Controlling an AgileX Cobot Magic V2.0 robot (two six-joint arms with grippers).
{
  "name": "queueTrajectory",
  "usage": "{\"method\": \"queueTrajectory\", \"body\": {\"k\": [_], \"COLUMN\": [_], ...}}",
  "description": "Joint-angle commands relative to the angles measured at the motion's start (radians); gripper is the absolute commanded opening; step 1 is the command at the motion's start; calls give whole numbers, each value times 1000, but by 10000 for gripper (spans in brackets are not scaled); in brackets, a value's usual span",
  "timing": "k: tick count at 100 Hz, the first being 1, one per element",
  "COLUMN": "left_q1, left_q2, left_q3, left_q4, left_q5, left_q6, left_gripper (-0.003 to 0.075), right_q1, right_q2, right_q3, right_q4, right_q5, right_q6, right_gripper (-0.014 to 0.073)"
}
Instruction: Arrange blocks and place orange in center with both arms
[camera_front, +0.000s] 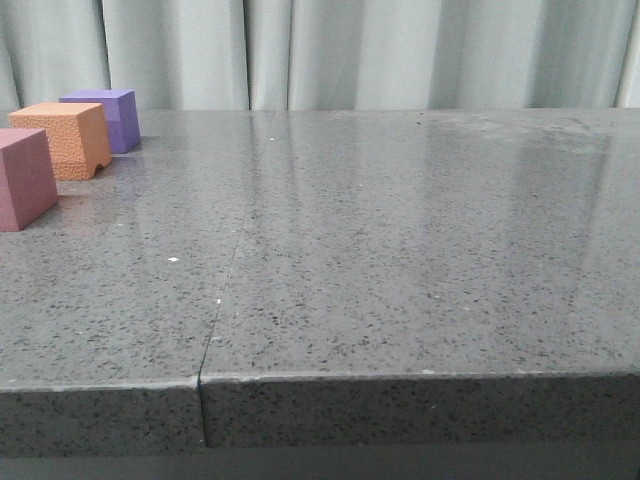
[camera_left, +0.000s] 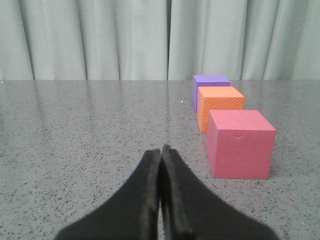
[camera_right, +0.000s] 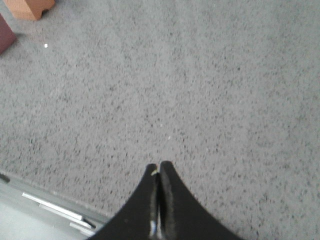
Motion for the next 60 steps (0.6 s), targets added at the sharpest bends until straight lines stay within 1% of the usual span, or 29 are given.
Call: {"method": "queueTrajectory", "body": {"k": [1, 7, 13, 14, 20, 25, 41, 51, 60], "left_q1": [0, 0, 0, 0, 0, 0, 0, 0, 0], "left_q2": [-27, -27, -27, -27, -27, -27, -27, -27, -27], "left_q3": [39, 39, 39, 39, 39, 39, 39, 39, 39], "left_q4": [-9, -9, -9, -9, -9, -9, -9, -9, -9], "left_q5": [-86, -86, -86, -86, -86, -86, -86, -86, -86], "left_q6": [-2, -2, -2, -2, -2, -2, -2, -2, -2], "left_gripper": [-20, -20, -20, -20, -20, -20, -20, -20, -20], "right_q1": [-18, -47, -99, -99, -162, -211, -350, -407, -433], "right_q2": [-14, -47, -91, -97, -147, -185, -304, -369, -426], "right_q3": [3, 50, 108, 115, 175, 216, 312, 361, 406], "right_q4": [-12, -19, -22, -22, -44, -65, -91, -94, -109], "right_q5": [-164, -260, -392, -392, -499, -548, -569, -568, -568], "right_q6": [-11, -11, -11, -11, -11, -11, -11, -11, -11], "right_gripper": [-69, -69, -69, -69, -69, -69, -69, -69, -69]}}
